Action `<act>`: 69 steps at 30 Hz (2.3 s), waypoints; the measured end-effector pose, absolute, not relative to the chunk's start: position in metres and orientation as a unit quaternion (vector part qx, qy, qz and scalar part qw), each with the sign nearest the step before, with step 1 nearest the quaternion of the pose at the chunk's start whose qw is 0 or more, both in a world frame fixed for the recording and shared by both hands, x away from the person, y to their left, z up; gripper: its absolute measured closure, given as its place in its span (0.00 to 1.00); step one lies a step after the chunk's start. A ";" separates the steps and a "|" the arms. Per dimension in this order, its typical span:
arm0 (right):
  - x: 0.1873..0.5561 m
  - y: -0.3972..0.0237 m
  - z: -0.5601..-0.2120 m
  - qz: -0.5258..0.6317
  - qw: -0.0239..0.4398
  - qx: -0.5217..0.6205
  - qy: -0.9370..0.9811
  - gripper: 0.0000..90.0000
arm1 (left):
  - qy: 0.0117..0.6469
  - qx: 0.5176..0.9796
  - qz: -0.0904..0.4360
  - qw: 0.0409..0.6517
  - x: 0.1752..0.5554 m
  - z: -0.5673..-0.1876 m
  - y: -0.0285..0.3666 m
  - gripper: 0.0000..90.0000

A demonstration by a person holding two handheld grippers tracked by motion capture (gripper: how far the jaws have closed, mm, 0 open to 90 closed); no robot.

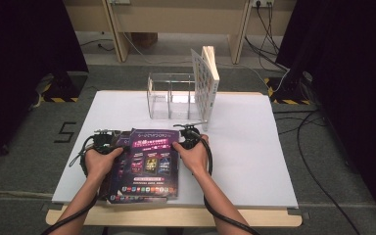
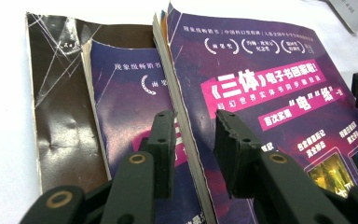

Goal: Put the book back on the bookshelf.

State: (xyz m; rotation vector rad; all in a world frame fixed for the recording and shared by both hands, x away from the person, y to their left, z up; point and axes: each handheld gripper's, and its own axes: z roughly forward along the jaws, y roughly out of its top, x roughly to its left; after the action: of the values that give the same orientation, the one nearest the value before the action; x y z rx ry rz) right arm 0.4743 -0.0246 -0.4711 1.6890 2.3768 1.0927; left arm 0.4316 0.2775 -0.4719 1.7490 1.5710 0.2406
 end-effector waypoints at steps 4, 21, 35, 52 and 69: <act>0.479 -0.023 -0.473 0.351 0.014 0.544 0.762 0.60 | 0.613 0.688 0.092 0.378 0.431 -0.473 0.276 0.75; 0.503 -0.015 -0.476 0.351 0.032 0.540 0.764 0.55 | 0.607 0.693 0.085 0.380 0.431 -0.475 0.273 0.75; 0.518 -0.009 -0.477 0.350 0.040 0.550 0.757 0.50 | 0.603 0.696 0.086 0.380 0.429 -0.475 0.271 0.74; 0.528 -0.011 -0.479 0.358 0.033 0.547 0.756 0.51 | 0.599 0.709 0.079 0.363 0.430 -0.472 0.271 0.74; 0.546 -0.012 -0.479 0.361 0.021 0.544 0.757 0.52 | 0.600 0.710 0.074 0.360 0.427 -0.471 0.271 0.73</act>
State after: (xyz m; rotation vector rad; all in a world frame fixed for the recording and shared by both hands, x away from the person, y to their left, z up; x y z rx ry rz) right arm 0.5458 -0.0117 -0.4794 1.6854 2.3473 1.1189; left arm 0.4267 0.2708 -0.4715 1.8302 1.5477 0.1913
